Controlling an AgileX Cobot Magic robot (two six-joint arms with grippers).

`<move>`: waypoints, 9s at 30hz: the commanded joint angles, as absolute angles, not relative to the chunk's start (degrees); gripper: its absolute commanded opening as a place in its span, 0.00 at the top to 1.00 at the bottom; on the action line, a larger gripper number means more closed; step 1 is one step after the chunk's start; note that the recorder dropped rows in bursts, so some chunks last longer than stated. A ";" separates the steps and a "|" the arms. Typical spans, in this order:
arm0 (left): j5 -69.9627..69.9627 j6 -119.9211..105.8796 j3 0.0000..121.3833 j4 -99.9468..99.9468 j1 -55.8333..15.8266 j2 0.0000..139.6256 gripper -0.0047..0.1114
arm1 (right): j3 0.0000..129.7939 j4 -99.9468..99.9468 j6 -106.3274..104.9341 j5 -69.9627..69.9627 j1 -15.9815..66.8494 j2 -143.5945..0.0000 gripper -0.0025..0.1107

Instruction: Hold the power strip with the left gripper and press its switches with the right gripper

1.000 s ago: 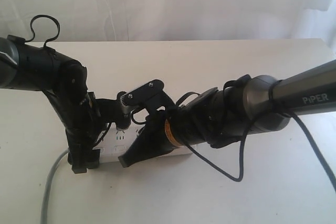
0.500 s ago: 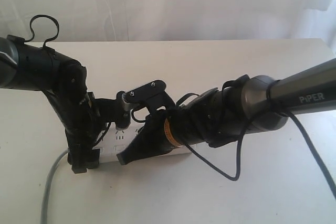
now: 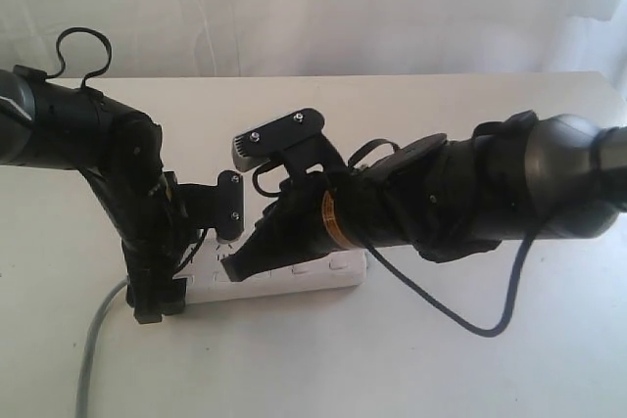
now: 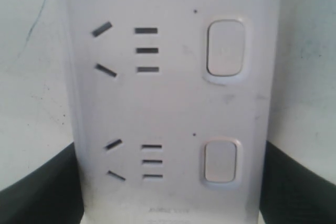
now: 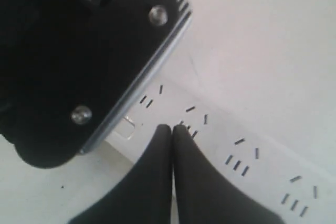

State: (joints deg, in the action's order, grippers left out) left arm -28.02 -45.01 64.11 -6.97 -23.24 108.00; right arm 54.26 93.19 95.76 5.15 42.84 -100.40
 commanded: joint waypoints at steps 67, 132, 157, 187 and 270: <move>-26.82 -44.78 61.79 -7.81 -23.02 111.36 0.96 | 53.25 94.62 93.17 -2.59 42.82 -106.92 0.98; -28.12 -45.13 61.79 -5.55 -23.14 111.36 0.96 | 42.11 94.94 96.29 -10.47 42.82 -98.26 0.98; -28.25 -45.13 61.79 -5.55 -23.14 111.36 0.96 | 48.51 94.93 99.18 -8.81 42.82 -105.27 0.98; -28.22 -45.13 61.79 -5.55 -23.14 111.36 0.96 | 44.88 95.12 100.19 -10.49 42.82 -105.34 0.98; -44.89 -42.58 67.42 -7.96 -24.20 106.21 0.17 | 25.00 99.95 85.68 -20.70 42.82 -34.86 0.98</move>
State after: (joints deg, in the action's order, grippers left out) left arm -40.52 -43.06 66.75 -8.03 -23.87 108.22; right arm 25.54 99.77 84.92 -20.37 42.95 -34.96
